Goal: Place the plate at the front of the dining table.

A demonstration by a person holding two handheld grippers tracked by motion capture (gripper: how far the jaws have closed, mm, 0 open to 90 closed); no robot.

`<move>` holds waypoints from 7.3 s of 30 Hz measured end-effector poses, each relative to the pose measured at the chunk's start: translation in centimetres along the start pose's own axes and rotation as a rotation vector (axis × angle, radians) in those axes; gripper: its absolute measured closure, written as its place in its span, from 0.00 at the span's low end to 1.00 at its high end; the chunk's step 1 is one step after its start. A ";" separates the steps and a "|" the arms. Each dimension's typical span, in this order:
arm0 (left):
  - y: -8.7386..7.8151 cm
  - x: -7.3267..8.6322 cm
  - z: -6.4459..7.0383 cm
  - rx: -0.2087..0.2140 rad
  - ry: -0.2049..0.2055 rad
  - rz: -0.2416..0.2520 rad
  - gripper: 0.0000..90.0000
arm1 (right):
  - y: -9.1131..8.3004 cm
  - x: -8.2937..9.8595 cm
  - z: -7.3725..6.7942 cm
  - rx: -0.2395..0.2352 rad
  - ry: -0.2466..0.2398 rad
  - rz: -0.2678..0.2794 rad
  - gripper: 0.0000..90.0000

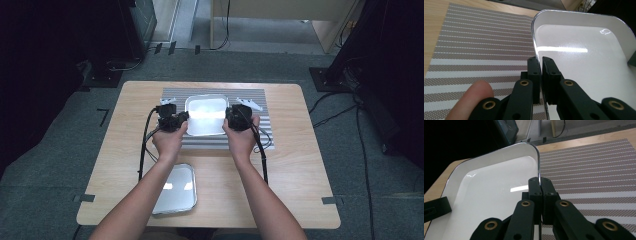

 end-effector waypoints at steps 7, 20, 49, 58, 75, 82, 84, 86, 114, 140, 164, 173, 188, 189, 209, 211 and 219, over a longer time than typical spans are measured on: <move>2.4 -0.3 -0.2 -0.021 -0.020 -0.023 0.95 | 2.0 -0.5 0.8 0.009 -0.023 -0.026 1.00; 6.7 1.0 -2.1 -0.037 -0.067 -0.109 0.97 | 6.5 1.6 2.8 0.034 -0.041 -0.118 0.99; 8.6 2.0 -3.3 -0.039 -0.095 -0.152 0.92 | 10.0 3.8 3.6 -0.051 -0.150 -0.145 0.75; 6.7 2.6 -4.3 0.008 -0.096 -0.178 0.74 | 8.0 3.1 4.2 -0.081 -0.068 -0.142 0.76; 6.9 2.8 -3.2 0.048 -0.122 -0.168 0.81 | 7.6 4.8 3.7 0.003 0.035 -0.222 1.00; 7.6 1.0 -3.3 0.036 -0.129 -0.160 0.85 | 8.3 3.8 3.5 0.001 0.046 -0.190 0.99; 7.8 0.8 -3.4 0.032 -0.124 -0.165 0.85 | 8.5 3.6 3.4 0.010 0.039 -0.186 0.99; 8.1 0.8 -3.4 0.029 -0.118 -0.176 0.85 | 8.7 3.4 3.4 0.017 0.027 -0.183 0.99; 9.2 0.8 -3.6 0.027 -0.119 -0.198 0.77 | 9.4 3.9 3.5 0.016 -0.050 -0.193 0.93; 7.5 0.5 -3.3 0.107 -0.082 -0.132 0.51 | 8.4 3.8 3.3 -0.015 -0.059 -0.150 0.64; -0.1 1.4 -5.0 0.133 0.030 -0.040 0.23 | 3.8 4.3 3.7 -0.124 -0.225 -0.127 0.32; -2.6 1.5 -5.7 0.134 0.044 0.004 0.23 | 2.0 4.3 4.0 -0.128 -0.260 -0.082 0.27; -5.7 3.9 -8.1 0.102 0.073 0.012 0.23 | -0.6 4.1 6.2 -0.124 -0.301 -0.040 0.24; -5.8 4.0 -8.3 0.097 0.074 0.011 0.23 | -0.7 4.1 6.4 -0.127 -0.299 -0.041 0.24; -9.3 6.6 -10.7 0.071 0.110 0.044 0.23 | -3.3 5.5 9.7 -0.114 -0.331 -0.037 0.23; -9.7 6.8 -11.0 0.069 0.104 0.052 0.23 | -3.7 5.7 10.1 -0.113 -0.333 -0.034 0.23; -11.6 7.8 -12.5 0.053 0.102 0.069 0.23 | -5.0 6.4 11.9 -0.106 -0.327 -0.029 0.23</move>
Point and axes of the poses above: each handheld gripper's, and its own axes: y roughly forward along the jaws, x roughly out of its underside, z roughly to its right, the point moved 6 cm from there along y, roughly forward along the jaws, and after that the axes turned 7 degrees about x, right-handed, at the moved point
